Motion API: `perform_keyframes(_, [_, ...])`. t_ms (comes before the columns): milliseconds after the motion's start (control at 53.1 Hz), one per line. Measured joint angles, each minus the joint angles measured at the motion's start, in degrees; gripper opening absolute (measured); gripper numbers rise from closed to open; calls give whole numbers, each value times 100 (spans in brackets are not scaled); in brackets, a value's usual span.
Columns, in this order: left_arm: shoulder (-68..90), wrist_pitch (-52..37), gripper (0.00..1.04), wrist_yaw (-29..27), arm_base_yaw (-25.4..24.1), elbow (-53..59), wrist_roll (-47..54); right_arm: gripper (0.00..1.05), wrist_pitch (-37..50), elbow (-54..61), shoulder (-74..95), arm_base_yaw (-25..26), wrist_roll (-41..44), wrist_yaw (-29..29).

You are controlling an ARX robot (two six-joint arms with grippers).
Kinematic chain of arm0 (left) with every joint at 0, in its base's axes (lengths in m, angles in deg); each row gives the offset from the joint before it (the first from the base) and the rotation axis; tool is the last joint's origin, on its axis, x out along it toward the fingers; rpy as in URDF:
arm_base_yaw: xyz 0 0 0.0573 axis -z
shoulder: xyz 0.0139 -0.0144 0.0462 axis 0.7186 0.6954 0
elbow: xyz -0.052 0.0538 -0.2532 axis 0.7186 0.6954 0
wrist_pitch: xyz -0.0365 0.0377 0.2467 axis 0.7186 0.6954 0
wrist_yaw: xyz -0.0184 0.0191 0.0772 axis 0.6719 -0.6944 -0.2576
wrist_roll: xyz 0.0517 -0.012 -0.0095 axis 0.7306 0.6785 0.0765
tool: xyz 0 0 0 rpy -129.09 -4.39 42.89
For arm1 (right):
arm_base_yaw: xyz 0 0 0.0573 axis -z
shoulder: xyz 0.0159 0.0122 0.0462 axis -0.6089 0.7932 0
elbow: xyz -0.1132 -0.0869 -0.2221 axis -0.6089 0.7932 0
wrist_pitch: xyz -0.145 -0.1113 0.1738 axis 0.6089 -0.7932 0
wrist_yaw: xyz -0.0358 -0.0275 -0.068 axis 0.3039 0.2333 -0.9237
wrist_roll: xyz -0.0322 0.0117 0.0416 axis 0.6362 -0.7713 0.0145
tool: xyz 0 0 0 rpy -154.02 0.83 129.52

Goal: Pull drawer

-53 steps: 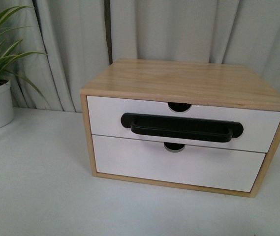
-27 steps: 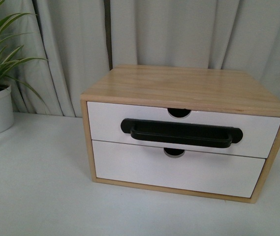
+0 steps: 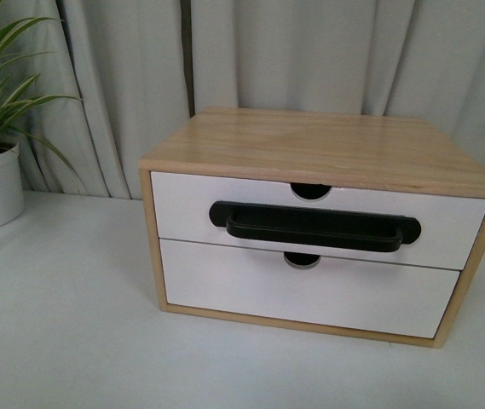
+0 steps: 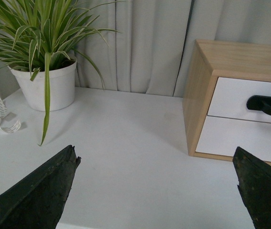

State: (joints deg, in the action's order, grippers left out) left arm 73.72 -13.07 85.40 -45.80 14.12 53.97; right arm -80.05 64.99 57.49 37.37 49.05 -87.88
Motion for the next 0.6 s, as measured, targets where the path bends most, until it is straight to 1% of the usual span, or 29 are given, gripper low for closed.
perform_keyframes(358, [7, 7, 99, -52, 9, -2, -11, 96, 0, 0, 0, 0, 0, 0])
perform_keyframes(377, [74, 107, 99, -367, 114, -28, -116, 96, 0, 0, 2, 0, 0, 0])
perform_keyframes(395, [179, 302, 99, -907, 269, -103, -179, 96, -9, 0, 7, 7, -7, 26])
perform_keyframes(414, [264, 404, 99, -1150, 369, -142, -249, 96, -118, -33, 59, 57, -24, 197])
perform_keyframes(452, [627, 610, 99, -2144, 728, -262, -501, 96, -525, -195, 293, 157, -57, 691])
perform_keyframes(471, [798, 614, 99, -2546, 876, -284, -564, 96, -601, -234, 378, 168, -57, 791])
perform_keyframes(527, [1150, 531, 99, -3117, 1143, -319, -599, 96, -754, -433, 955, 177, -20, 1239])
perform_keyframes(546, [1272, 466, 99, -3187, 1211, -341, -597, 96, -745, -459, 1049, 179, -9, 1305])
perform_keyframes(603, [1611, 225, 99, -3147, 1259, -431, -525, 96, -592, -627, 1587, 201, 87, 1641])
